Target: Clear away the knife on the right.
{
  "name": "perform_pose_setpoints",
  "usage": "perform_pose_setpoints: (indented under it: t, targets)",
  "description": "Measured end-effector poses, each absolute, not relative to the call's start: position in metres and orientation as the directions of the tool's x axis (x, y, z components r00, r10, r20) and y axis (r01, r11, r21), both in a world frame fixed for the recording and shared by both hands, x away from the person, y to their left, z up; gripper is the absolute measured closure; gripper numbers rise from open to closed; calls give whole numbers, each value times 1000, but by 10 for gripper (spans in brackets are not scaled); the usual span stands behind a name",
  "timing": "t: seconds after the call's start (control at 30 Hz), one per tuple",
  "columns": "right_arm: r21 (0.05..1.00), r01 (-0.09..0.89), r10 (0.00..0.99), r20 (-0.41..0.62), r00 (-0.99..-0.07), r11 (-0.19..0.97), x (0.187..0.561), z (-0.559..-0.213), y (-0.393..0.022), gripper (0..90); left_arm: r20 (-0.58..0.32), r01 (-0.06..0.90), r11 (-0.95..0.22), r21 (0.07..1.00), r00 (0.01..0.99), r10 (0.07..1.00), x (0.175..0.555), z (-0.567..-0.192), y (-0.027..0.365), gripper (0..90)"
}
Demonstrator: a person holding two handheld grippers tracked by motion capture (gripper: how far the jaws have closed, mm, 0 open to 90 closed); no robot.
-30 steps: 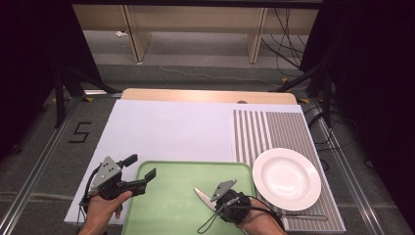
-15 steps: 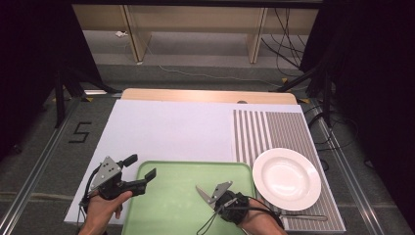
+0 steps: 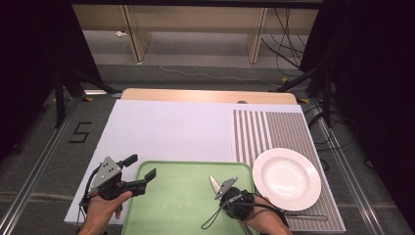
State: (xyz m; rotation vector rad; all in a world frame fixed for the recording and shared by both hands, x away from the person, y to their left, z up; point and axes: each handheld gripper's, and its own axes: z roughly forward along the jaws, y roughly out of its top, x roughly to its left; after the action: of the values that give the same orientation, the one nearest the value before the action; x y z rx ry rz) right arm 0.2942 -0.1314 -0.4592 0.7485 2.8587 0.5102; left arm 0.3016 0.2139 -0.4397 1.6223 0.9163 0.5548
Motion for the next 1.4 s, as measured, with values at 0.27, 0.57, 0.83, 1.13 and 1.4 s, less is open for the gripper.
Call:
perform_pose_setpoints:
  t: [0.27, 0.57, 0.83, 1.13, 1.4]
  targets:
    - [340, 509, 556, -53, -829, 791, 298, -458, -149, 900, -117, 266, -56, 962, 589, 799, 302, -440, 214, 165]
    - [333, 536, 580, -41, -814, 776, 299, -457, -162, 900, -115, 271, -59, 961, 584, 803, 301, -439, 214, 165]
    - [331, 557, 592, -9, -806, 762, 298, -456, -173, 900, -115, 269, -58, 961, 584, 803, 301, -439, 214, 165]
    - [334, 584, 621, -6, -784, 740, 297, -456, -187, 900, -115, 269, -59, 961, 585, 803, 301, -439, 214, 165]
    - [423, 596, 648, 27, -761, 683, 299, -448, -197, 860, -116, 269, -58, 961, 585, 802, 301, -439, 214, 165]
